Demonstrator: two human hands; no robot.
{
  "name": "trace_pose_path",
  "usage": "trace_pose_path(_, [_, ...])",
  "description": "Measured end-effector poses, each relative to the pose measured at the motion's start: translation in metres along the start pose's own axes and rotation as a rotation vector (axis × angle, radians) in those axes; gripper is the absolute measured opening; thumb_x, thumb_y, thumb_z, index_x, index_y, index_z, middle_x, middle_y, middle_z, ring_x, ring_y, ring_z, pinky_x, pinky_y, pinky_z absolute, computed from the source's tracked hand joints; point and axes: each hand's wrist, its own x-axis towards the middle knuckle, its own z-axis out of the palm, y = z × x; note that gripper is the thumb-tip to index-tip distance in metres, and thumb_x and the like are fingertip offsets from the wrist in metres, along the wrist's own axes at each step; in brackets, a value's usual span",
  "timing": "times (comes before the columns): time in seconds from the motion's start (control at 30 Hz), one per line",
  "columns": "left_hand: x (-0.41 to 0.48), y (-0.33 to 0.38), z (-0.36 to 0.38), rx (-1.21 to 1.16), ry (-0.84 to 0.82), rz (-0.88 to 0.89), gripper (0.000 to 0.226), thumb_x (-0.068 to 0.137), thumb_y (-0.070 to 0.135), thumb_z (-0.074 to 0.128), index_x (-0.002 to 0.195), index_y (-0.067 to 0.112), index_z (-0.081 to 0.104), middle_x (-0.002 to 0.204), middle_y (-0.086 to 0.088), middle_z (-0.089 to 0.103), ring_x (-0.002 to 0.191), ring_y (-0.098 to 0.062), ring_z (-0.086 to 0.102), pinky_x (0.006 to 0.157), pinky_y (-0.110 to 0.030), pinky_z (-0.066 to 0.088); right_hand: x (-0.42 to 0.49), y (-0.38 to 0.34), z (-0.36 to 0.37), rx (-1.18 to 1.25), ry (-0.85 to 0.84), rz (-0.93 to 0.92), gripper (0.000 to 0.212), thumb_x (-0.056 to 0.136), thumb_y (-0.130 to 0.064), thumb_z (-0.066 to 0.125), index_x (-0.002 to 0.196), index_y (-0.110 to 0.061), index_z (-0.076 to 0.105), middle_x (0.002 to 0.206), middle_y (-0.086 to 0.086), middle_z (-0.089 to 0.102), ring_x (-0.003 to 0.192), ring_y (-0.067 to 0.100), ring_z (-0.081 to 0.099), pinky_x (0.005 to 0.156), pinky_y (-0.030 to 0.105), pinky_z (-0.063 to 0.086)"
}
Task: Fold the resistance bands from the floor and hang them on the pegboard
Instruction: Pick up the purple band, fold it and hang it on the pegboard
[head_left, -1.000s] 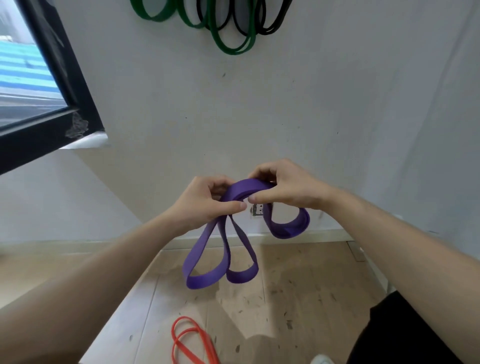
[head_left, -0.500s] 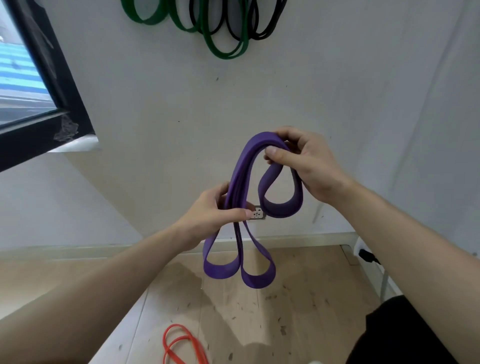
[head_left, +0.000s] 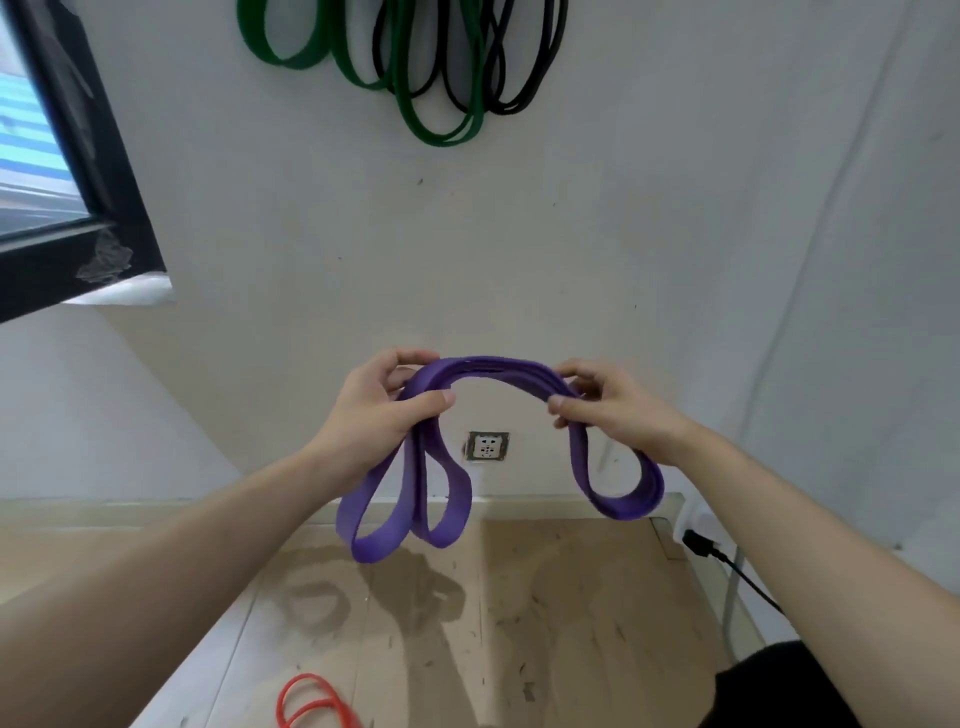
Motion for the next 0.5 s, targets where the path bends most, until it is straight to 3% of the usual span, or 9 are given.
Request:
trace_pose_path(0.1, [0.001,0.003,0.005,-0.102,0.056,0.000,0.033,0.085,0.007,0.078,0.115,0.016,0.067,0.100,-0.010,0.073,0.081,-0.023,0.068,0.086,-0.046,0.058,-0.005,-0.008,0.015,-0.008,-0.055,-0.011,0.030,0.093,-0.016,0.069,0.123,-0.017,0.063,0.099,0.024,0.068,0.093,0.034,0.070,0.090,0.040,0.057])
trace_pose_path(0.27, [0.003,0.015,0.018,-0.209,0.150,0.061,0.031,0.082,0.015,0.083,0.111,0.020,0.072,0.101,-0.012,0.073,0.083,-0.028,0.068,0.091,-0.058,0.057,-0.004,-0.024,0.034,0.045,0.015,-0.074,0.044,0.090,-0.022,0.073,0.131,-0.017,0.056,0.099,0.021,0.069,0.088,0.034,0.072,0.084,0.051,0.058])
trace_pose_path(0.37, [0.003,0.028,0.023,-0.232,0.178,0.108,0.026,0.083,0.016,0.081,0.107,0.025,0.076,0.096,-0.011,0.073,0.082,-0.026,0.070,0.087,-0.051,0.060,-0.002,-0.037,0.038,0.143,0.118,-0.148,0.048,0.091,-0.018,0.072,0.134,-0.019,0.053,0.097,0.018,0.069,0.083,0.033,0.073,0.079,0.051,0.060])
trace_pose_path(0.5, [0.004,0.050,0.032,-0.256,0.180,0.122,0.026,0.086,0.016,0.077,0.112,0.022,0.077,0.078,-0.003,0.072,0.078,-0.017,0.071,0.088,-0.040,0.061,-0.002,-0.059,0.033,0.254,0.255,-0.278,0.064,0.094,-0.015,0.068,0.148,-0.035,0.040,0.089,0.013,0.068,0.078,0.029,0.073,0.078,0.039,0.061])
